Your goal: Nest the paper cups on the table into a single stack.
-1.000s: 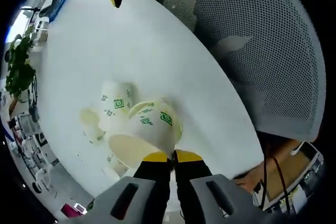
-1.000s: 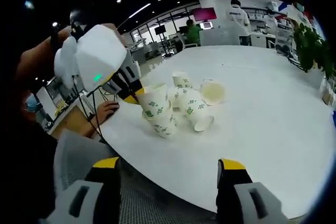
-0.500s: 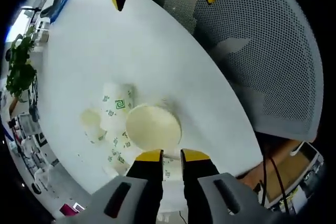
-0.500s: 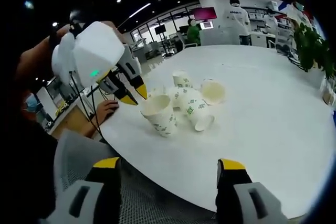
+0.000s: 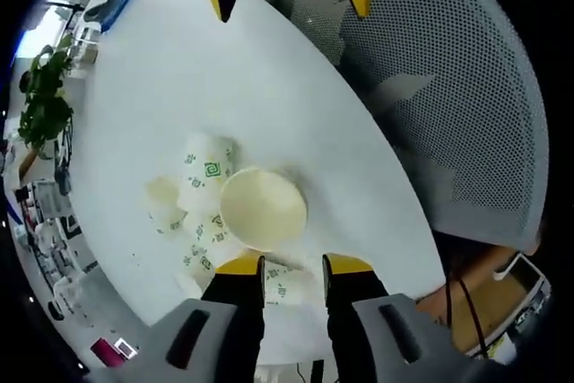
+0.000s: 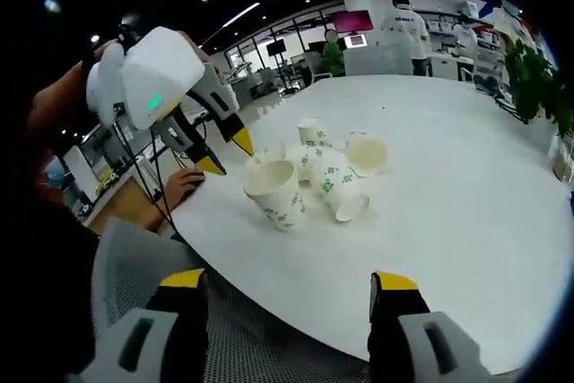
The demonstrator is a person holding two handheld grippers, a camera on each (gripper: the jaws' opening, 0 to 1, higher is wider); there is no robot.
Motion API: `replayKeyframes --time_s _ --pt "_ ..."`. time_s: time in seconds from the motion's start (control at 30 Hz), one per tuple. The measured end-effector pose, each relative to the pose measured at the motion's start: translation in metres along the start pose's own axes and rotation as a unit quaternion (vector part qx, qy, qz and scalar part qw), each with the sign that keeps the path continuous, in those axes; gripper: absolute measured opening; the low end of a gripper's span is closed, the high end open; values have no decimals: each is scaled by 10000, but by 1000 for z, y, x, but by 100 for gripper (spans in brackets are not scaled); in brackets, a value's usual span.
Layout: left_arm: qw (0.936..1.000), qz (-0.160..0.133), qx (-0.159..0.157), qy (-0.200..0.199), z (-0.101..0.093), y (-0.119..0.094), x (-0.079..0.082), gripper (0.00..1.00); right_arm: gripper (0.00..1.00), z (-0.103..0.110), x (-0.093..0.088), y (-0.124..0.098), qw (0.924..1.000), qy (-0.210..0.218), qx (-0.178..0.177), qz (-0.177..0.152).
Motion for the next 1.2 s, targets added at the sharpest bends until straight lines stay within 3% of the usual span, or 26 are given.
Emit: replayKeyframes --time_s 0.3,0.57,0.73,0.8,0.97,1.2 --pt "9938 -572 -15 -949 -5 -7 -18 33 73 -2 -1 0 10000 15 -16 11" --pt "9753 -1060 89 -1935 -6 -14 -40 37 73 0 -1 1 10000 -12 24 77" --pt "9544 -1422 154 -2620 -8 -11 -60 38 73 1 -2 2 9999 -27 65 143" --pt "9489 -1494 159 -2774 -11 -12 -62 39 73 2 -3 2 9998 -31 76 164" --pt "9258 -1769 135 -3338 -18 -4 -75 40 73 3 -2 2 9997 5 111 205" --pt "8963 -2047 193 -3928 -28 -2 -79 42 72 3 -3 2 9996 -13 96 261"
Point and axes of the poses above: the point that each gripper's makers call its tool centre point, and the gripper's own axes: y roughly forward along the fingers, z roughly to its left, x roughly out of its top, the point moved 7 cm from there along -y, roughly backward along the fingers, and after that the axes turned 11 degrees about -y, right-handed, at the moved point
